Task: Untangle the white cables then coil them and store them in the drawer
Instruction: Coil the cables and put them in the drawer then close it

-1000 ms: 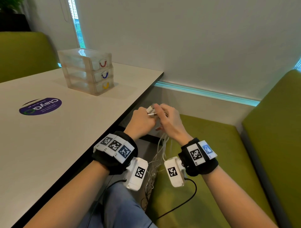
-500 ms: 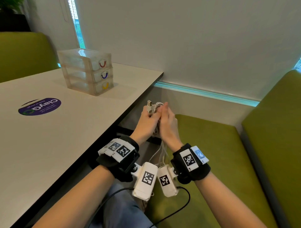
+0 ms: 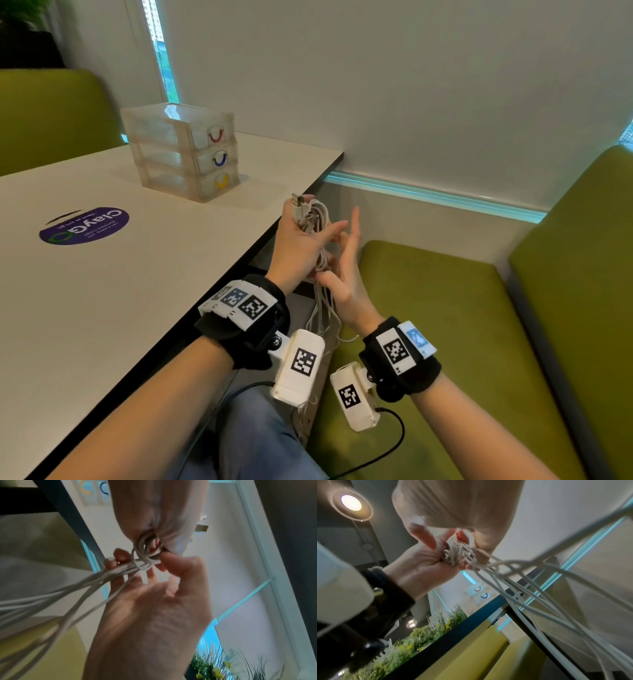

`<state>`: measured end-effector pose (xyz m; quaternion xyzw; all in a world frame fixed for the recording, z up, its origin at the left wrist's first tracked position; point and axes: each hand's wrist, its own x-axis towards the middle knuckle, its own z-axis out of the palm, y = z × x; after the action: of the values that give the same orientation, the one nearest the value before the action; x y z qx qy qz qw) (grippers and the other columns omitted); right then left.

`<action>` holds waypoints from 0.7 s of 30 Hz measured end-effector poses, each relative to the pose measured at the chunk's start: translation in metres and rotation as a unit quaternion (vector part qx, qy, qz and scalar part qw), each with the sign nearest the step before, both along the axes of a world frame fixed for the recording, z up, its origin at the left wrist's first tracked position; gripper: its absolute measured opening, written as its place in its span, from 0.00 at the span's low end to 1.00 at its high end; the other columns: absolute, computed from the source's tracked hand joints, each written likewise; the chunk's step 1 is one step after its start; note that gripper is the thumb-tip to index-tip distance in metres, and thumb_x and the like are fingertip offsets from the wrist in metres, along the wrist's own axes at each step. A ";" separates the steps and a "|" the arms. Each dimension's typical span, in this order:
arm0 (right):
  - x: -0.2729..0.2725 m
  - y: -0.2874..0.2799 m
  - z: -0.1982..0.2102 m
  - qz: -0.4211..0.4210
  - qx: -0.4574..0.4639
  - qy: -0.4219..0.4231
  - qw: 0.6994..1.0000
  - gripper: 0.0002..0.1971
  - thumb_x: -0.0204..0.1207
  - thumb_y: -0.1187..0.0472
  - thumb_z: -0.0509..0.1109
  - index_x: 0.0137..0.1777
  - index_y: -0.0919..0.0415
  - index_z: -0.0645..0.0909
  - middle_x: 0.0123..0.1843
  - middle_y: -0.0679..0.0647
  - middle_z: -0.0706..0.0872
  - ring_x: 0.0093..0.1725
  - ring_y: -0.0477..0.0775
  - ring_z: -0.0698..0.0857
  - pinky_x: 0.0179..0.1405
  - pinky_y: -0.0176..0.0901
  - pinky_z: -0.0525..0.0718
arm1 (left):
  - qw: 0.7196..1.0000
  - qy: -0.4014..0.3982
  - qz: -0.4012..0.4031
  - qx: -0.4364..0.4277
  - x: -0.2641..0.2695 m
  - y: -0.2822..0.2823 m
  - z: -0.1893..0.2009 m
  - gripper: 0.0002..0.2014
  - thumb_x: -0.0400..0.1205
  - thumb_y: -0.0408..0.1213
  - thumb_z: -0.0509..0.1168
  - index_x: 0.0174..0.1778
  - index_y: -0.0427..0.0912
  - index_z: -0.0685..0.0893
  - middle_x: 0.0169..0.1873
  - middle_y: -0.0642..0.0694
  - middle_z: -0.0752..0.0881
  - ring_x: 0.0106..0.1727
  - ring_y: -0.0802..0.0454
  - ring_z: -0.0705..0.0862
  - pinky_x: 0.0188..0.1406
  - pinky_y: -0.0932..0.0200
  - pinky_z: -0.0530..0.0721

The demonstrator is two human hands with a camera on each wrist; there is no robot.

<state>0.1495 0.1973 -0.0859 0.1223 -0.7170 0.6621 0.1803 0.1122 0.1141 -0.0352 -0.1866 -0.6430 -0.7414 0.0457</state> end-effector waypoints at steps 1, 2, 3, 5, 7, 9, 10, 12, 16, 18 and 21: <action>0.000 0.001 -0.001 -0.001 0.022 -0.008 1.000 0.52 0.63 0.64 0.66 0.78 0.39 0.35 0.70 0.38 0.65 0.74 0.51 0.70 0.74 0.62 0.72 | 1.000 0.003 -0.005 -0.012 0.002 0.000 0.001 0.13 0.71 0.33 0.75 0.47 0.40 0.80 0.38 0.40 0.84 0.40 0.50 0.85 0.48 0.54 0.85; 0.001 0.000 -0.002 -0.010 0.052 -0.015 0.999 0.51 0.63 0.65 0.68 0.78 0.43 0.38 0.70 0.39 0.65 0.74 0.45 0.68 0.77 0.52 0.70 | 1.000 0.012 -0.003 -0.029 0.004 0.000 0.001 0.08 0.71 0.34 0.76 0.40 0.41 0.82 0.34 0.39 0.85 0.38 0.51 0.86 0.46 0.55 0.85; -0.001 -0.001 -0.002 -0.024 0.076 -0.024 0.997 0.48 0.65 0.66 0.72 0.78 0.48 0.43 0.70 0.42 0.67 0.72 0.42 0.69 0.76 0.41 0.69 | 0.999 0.024 0.001 -0.048 0.006 0.001 0.001 0.08 0.70 0.36 0.76 0.35 0.40 0.82 0.32 0.37 0.85 0.37 0.51 0.85 0.45 0.55 0.84; -0.002 -0.004 0.001 -0.054 0.098 -0.057 0.992 0.41 0.67 0.68 0.75 0.75 0.58 0.55 0.63 0.45 0.74 0.66 0.41 0.76 0.67 0.30 0.75 | 0.998 0.027 0.006 -0.064 0.008 0.005 0.000 0.12 0.68 0.38 0.78 0.30 0.42 0.79 0.30 0.36 0.82 0.37 0.50 0.82 0.46 0.55 0.82; -0.004 -0.005 0.007 -0.068 0.104 -0.085 0.989 0.34 0.69 0.69 0.74 0.74 0.61 0.63 0.60 0.47 0.78 0.63 0.44 0.79 0.61 0.31 0.77 | 0.998 0.016 -0.006 -0.059 0.007 0.006 -0.001 0.13 0.67 0.38 0.78 0.29 0.45 0.77 0.29 0.43 0.80 0.36 0.52 0.79 0.47 0.55 0.81; -0.005 -0.006 0.013 -0.082 0.124 -0.082 0.985 0.24 0.69 0.70 0.71 0.66 0.64 0.72 0.56 0.52 0.84 0.55 0.45 0.83 0.56 0.34 0.82 | 0.998 0.017 -0.020 -0.062 0.003 0.005 -0.001 0.15 0.68 0.38 0.78 0.29 0.41 0.76 0.25 0.46 0.76 0.32 0.52 0.76 0.43 0.56 0.78; -0.005 -0.008 0.017 -0.089 0.132 -0.076 0.984 0.19 0.69 0.71 0.70 0.61 0.66 0.76 0.51 0.55 0.85 0.50 0.45 0.84 0.49 0.30 0.83 | 0.997 0.025 -0.022 -0.067 0.002 0.004 -0.001 0.15 0.69 0.38 0.77 0.29 0.38 0.76 0.24 0.46 0.74 0.31 0.50 0.73 0.41 0.56 0.76; -0.008 -0.011 0.017 -0.102 0.136 -0.067 0.983 0.12 0.69 0.72 0.68 0.53 0.69 0.80 0.45 0.58 0.87 0.42 0.49 0.85 0.40 0.31 0.85 | 0.995 0.043 -0.023 -0.081 -0.001 0.003 0.001 0.17 0.71 0.38 0.76 0.26 0.35 0.75 0.20 0.47 0.70 0.28 0.49 0.69 0.37 0.55 0.73; -0.013 -0.014 0.008 -0.116 0.145 -0.079 0.979 0.03 0.65 0.63 0.65 0.36 0.63 0.77 0.33 0.61 0.83 0.30 0.56 0.81 0.27 0.49 0.79 | 0.996 -0.010 -0.025 -0.087 -0.007 0.000 -0.001 0.21 0.74 0.39 0.73 0.22 0.44 0.69 0.18 0.53 0.71 0.21 0.60 0.70 0.33 0.62 0.73; -0.015 -0.013 0.004 -0.114 0.148 -0.090 0.978 0.05 0.67 0.64 0.65 0.32 0.59 0.73 0.30 0.58 0.81 0.27 0.53 0.78 0.26 0.46 0.75 | 0.994 -0.037 -0.073 -0.072 -0.009 -0.005 -0.003 0.16 0.76 0.39 0.71 0.25 0.45 0.74 0.19 0.53 0.75 0.23 0.62 0.75 0.37 0.63 0.77; -0.017 -0.015 0.003 -0.119 0.188 -0.099 0.970 0.10 0.65 0.52 0.64 0.44 0.55 0.78 0.43 0.57 0.86 0.44 0.58 0.85 0.44 0.56 0.85 | 0.981 -0.075 -0.175 -0.038 -0.010 -0.013 -0.001 0.03 0.79 0.33 0.66 0.42 0.45 0.84 0.27 0.52 0.88 0.37 0.60 0.88 0.47 0.65 0.85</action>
<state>0.1322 0.1827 -0.0833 0.0016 -0.8526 0.4978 0.1592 0.1019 0.1013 -0.0365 -0.2423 -0.6298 -0.7246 -0.1403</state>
